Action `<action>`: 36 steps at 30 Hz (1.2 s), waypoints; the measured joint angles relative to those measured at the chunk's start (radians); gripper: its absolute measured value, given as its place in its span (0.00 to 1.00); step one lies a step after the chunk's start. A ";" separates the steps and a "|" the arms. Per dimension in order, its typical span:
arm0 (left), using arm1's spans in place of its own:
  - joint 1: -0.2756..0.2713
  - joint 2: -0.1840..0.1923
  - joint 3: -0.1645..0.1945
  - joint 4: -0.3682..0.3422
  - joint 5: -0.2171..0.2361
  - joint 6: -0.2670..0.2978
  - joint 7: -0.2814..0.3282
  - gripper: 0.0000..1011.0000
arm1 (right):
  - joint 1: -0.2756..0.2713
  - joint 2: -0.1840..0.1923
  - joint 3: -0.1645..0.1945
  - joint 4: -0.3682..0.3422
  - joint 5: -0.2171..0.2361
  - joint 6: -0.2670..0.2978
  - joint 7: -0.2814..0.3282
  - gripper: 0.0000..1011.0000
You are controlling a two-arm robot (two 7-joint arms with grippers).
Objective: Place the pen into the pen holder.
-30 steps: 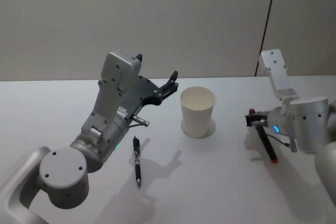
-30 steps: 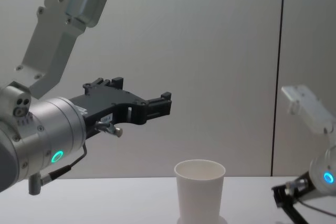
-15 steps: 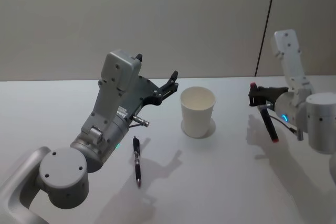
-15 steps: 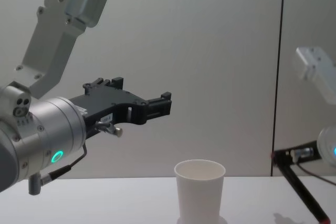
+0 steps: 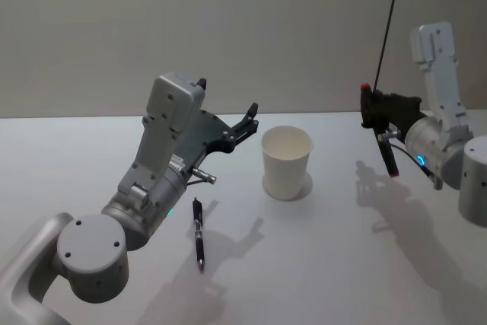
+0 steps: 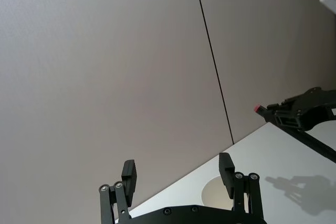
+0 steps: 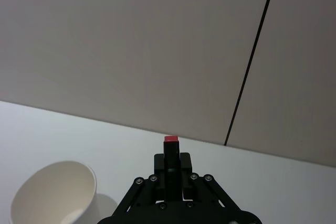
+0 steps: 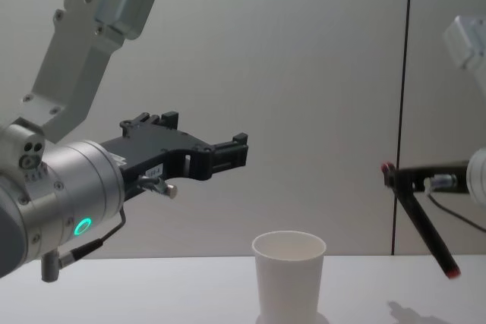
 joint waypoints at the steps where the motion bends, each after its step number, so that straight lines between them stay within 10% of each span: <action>1: 0.000 0.000 0.000 0.000 0.000 0.000 0.000 0.99 | -0.004 0.002 0.001 -0.004 0.003 -0.026 0.006 0.16; 19: 0.000 0.000 0.000 0.000 0.000 0.000 0.000 0.99 | -0.012 0.002 0.000 0.041 0.055 -0.381 0.102 0.16; 36: 0.000 0.000 0.000 0.000 0.000 0.000 0.000 0.99 | 0.099 -0.054 -0.027 0.315 0.169 -0.758 0.301 0.16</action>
